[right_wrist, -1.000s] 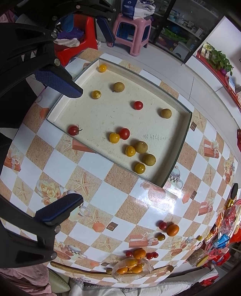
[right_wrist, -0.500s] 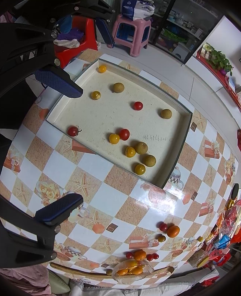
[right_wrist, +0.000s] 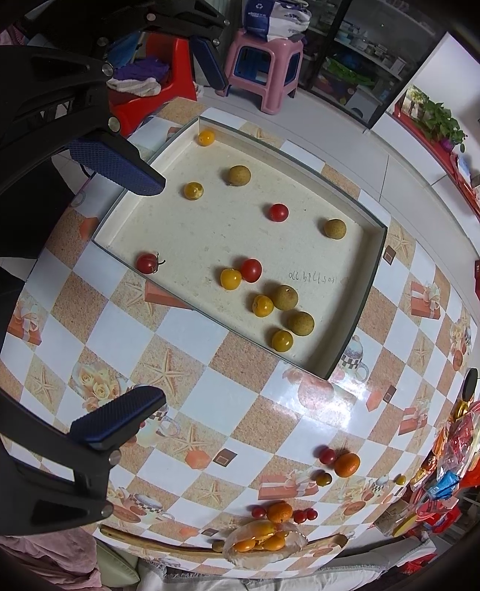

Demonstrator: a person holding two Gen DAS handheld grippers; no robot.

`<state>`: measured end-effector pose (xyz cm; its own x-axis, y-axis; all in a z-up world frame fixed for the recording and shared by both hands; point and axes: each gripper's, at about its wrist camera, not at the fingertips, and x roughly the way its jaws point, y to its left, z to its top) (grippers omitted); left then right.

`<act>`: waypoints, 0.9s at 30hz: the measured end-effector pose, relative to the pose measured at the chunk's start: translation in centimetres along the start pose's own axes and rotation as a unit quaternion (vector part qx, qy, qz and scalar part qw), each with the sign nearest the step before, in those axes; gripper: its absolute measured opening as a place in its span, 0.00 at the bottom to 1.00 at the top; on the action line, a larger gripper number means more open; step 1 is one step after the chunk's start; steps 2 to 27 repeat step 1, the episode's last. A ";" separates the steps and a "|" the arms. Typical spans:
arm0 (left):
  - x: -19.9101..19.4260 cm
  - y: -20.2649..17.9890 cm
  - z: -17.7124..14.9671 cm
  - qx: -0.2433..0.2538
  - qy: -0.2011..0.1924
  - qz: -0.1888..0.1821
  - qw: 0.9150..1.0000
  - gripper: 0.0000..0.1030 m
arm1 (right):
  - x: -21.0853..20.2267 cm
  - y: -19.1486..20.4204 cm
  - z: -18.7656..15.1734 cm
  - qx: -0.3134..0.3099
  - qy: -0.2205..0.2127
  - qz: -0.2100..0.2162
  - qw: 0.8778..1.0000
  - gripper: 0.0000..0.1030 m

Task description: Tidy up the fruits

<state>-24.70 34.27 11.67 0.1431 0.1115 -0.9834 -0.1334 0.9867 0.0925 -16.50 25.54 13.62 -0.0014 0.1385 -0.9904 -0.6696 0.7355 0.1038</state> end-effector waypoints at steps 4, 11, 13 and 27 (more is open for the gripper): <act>0.0 0.0 0.0 0.001 0.001 0.001 1.000 1.00 | 0.0 0.0 0.0 0.000 0.000 0.000 1.000 1.00; 0.0 0.0 0.0 0.001 0.001 0.001 1.000 1.00 | 0.0 0.0 0.0 0.000 0.000 0.000 1.000 1.00; 0.0 0.0 0.0 0.001 0.001 0.001 1.000 1.00 | 0.0 0.0 0.0 0.000 0.000 0.000 1.000 1.00; 0.0 0.0 0.0 0.001 0.001 0.001 1.000 1.00 | 0.0 0.0 0.0 0.000 0.000 0.000 1.000 1.00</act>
